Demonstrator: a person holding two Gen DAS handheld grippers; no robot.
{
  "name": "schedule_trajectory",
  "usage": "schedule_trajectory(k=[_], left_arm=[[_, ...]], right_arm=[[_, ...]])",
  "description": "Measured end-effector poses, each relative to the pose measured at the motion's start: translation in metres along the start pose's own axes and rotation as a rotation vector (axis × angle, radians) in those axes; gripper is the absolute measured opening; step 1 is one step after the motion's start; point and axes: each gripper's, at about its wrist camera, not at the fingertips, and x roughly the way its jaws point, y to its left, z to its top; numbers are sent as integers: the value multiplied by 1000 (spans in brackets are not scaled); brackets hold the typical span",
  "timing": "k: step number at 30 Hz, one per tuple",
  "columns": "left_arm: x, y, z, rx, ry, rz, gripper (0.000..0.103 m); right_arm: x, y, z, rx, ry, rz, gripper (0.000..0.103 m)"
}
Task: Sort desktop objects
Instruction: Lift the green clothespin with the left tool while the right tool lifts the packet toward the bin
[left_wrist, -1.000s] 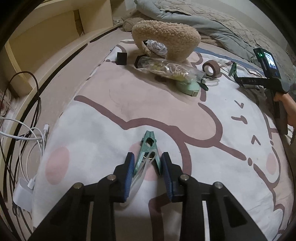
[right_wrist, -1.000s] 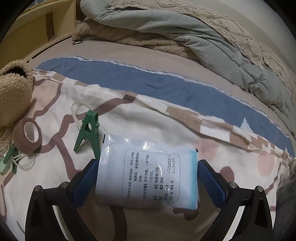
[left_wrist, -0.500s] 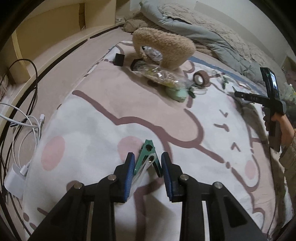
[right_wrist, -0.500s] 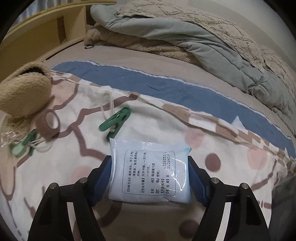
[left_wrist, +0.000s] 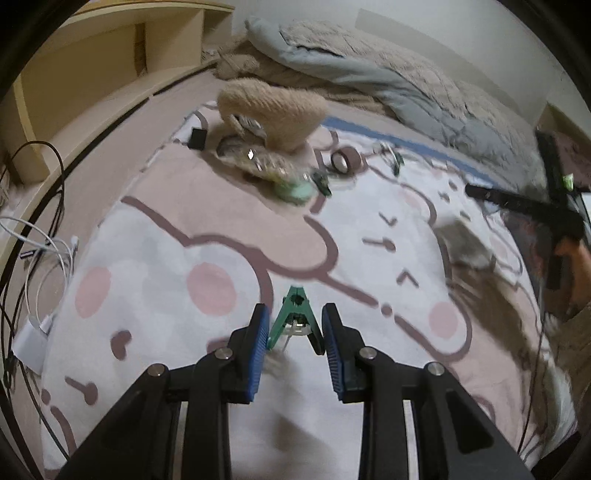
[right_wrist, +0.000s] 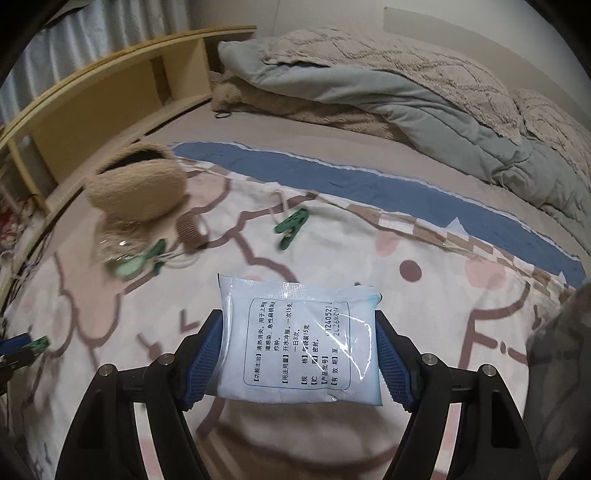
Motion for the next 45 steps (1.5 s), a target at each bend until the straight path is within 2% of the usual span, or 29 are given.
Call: schedule_trajectory(k=[5,11,18,24,32,45], left_arm=[[21,-5,-20,15,94,5,30],[33,-9,-24,23,112,35,30],[39,-8,-26,34,92,44,29],[13,-10,-18,34,32,16,28],[-40,-29,4,53,-51,-34,28],[-124,-81,32,107,-148,-90,28]], right_arm=[[-8,6,-25,-15,45,32,78],[-21,8,-45,-26,71,52,78],[-49,10,-42,-29,45,74,78],[-74,18,-33,-25,10,103,78],[-114,27,-20,-36,-47,97,78],[-214,13,-19,15,-198,98,78]])
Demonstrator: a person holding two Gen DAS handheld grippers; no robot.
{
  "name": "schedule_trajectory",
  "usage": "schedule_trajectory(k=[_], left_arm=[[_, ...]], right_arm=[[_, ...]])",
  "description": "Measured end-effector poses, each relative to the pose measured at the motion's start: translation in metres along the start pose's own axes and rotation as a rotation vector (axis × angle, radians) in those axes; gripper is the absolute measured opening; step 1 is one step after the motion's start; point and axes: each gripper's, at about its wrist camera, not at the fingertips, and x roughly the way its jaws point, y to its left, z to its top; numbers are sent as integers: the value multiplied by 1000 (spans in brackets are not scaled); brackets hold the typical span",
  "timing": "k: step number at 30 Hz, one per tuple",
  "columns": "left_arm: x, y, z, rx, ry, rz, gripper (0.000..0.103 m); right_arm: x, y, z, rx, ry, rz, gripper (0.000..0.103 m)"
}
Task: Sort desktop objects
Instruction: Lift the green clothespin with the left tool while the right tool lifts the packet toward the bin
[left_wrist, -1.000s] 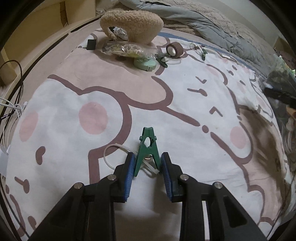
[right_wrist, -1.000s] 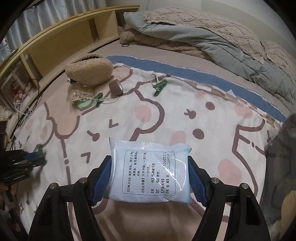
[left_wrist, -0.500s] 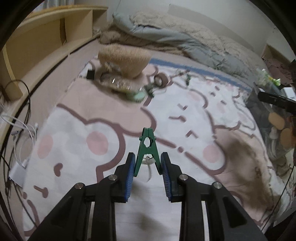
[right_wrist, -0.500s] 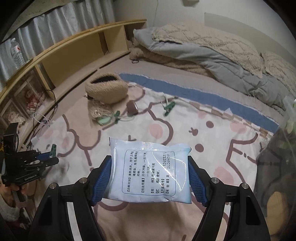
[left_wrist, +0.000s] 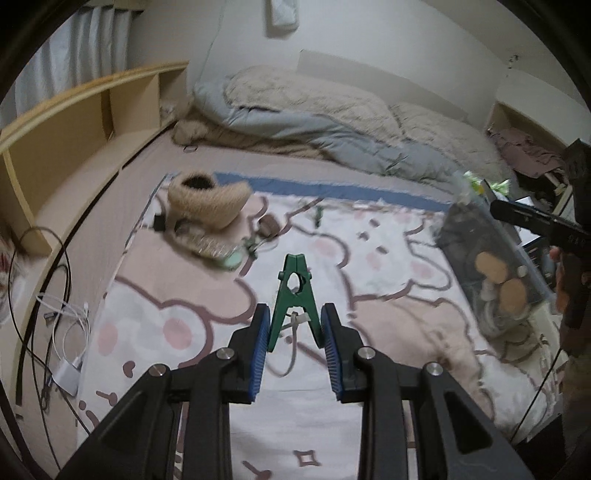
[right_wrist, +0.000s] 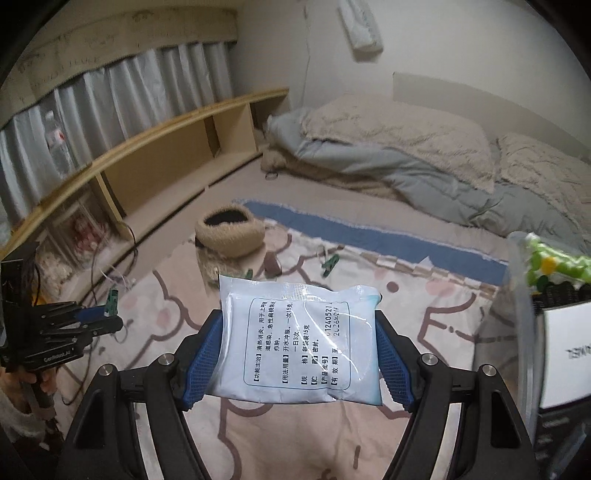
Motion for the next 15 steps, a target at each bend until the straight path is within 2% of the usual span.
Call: schedule_trajectory(k=[6,15], left_arm=[[-33,-41,19,24,-39,-70,28],[-67,-101,42,83,-78,-99,28]], right_arm=[[-47,-21,-6,87,-69,-25,78],[-105,-58,-29,190,-143,-61,78]])
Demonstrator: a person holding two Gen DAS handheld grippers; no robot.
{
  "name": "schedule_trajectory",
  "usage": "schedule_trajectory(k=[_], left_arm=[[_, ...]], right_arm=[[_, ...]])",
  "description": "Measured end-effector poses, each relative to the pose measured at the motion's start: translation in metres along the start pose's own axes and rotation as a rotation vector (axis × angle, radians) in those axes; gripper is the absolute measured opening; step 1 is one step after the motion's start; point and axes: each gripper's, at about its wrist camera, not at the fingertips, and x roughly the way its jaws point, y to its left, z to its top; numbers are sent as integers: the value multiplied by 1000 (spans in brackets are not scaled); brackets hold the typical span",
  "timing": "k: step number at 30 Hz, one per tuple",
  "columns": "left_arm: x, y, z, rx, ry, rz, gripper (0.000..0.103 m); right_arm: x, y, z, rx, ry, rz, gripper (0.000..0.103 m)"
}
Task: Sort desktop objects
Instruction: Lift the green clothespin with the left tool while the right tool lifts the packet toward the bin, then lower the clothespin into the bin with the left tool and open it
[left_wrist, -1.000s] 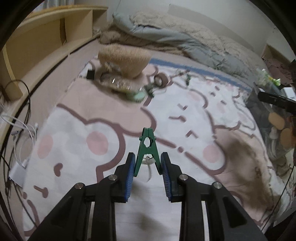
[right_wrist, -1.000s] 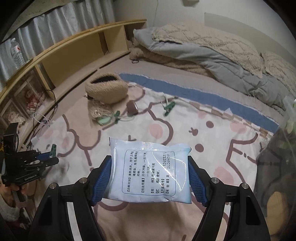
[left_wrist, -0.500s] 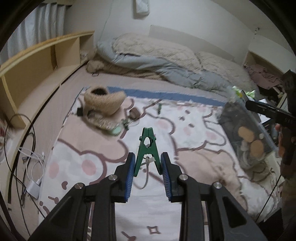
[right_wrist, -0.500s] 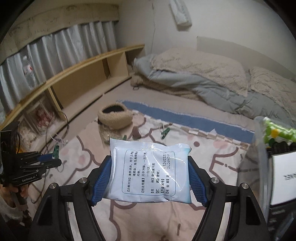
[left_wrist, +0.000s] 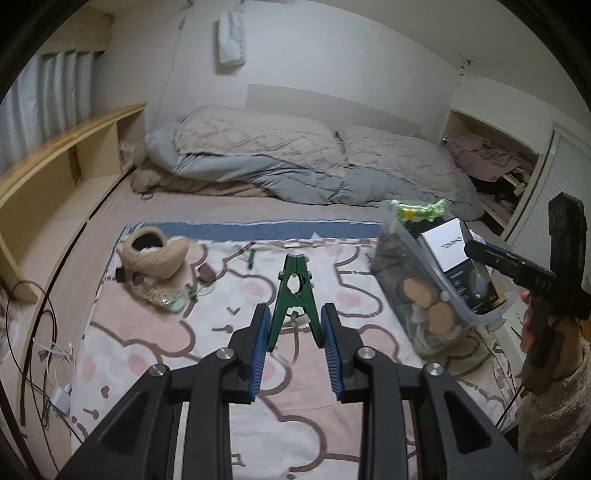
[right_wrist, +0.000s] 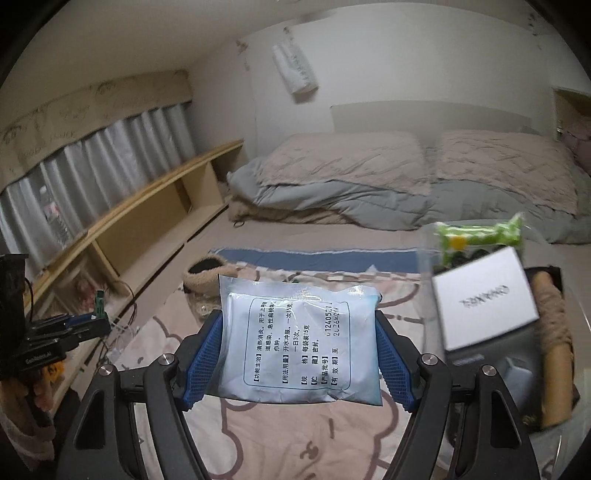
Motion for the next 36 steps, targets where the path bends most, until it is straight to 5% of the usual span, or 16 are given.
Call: schedule_trajectory(k=[21,36], left_arm=[[20,-134,60,110,-58,-159,29],[111,-200,108,142,-90,-319,29]], right_arm=[[-95,-119,4,314,-156,-121,78],[-76,-199,5,397,-157,-206,78]])
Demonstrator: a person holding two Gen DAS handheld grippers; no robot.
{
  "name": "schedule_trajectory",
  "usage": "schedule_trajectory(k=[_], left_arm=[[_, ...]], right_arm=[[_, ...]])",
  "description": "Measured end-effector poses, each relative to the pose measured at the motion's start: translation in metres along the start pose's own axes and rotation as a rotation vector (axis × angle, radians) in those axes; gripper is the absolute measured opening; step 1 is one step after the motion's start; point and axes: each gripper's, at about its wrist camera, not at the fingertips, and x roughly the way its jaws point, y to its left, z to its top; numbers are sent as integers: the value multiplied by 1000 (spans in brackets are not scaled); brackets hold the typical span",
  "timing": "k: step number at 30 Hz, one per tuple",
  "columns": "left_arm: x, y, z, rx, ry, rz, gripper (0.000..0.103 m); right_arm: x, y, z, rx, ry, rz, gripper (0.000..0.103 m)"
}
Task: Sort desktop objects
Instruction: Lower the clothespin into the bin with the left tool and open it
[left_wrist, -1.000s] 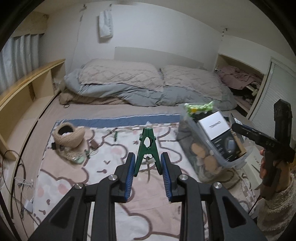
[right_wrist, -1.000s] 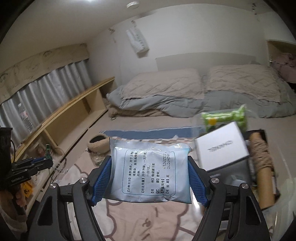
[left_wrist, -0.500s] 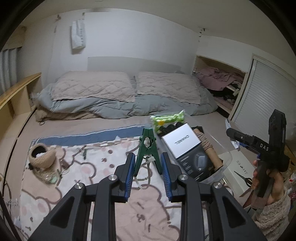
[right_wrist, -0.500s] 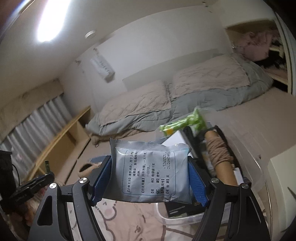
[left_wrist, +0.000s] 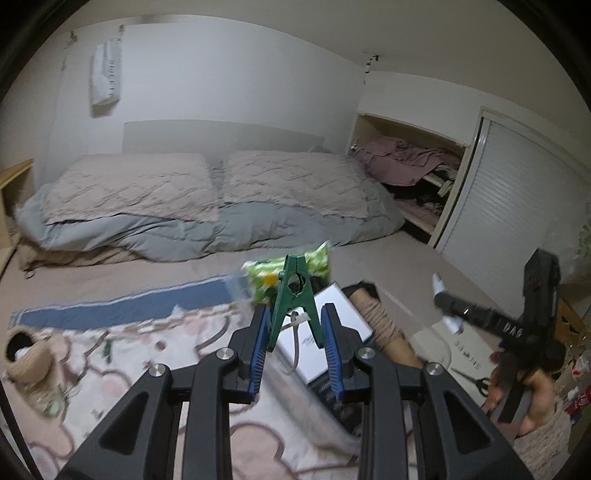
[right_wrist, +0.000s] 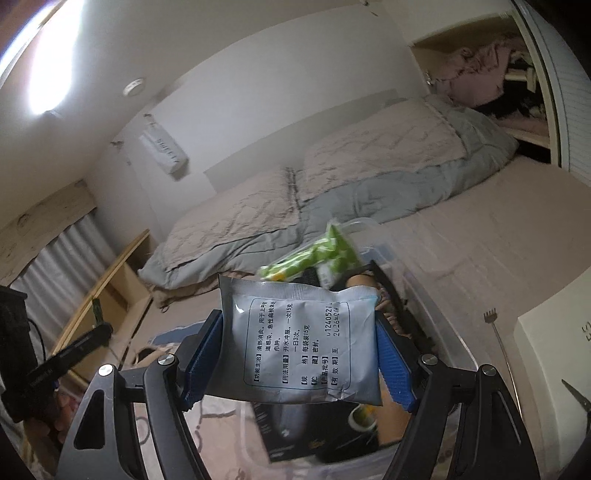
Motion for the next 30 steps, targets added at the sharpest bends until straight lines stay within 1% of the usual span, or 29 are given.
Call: schedule_trajectory(k=[5,9,13,17,21,23,26,30], left_arm=[[39,7,12,-15,-10,-34,29],[75,16,17,-12,1,-25,28],[109,23,19,-27,14,-52,28],[146,29,15,-62,56,-84,28],[178,38,5,-69,114,-48,28],[188,42,0,-78,136,-36,28],[198,51,-4,-92,147,-30,29],[202,56,-4,-109,150,-64,29]], right_arm=[[24,-13,6,12,18,-13,78],[38,-17,8,-14,24,-29,78],[48,-20,10,-26,26,-29,78],[56,-20,12,-35,33,-25,78],[65,-20,12,-44,41,-26,78],[69,-19,13,-44,45,-29,78],[76,-20,13,-37,53,-33,78],[83,-17,11,-32,65,-30,78]])
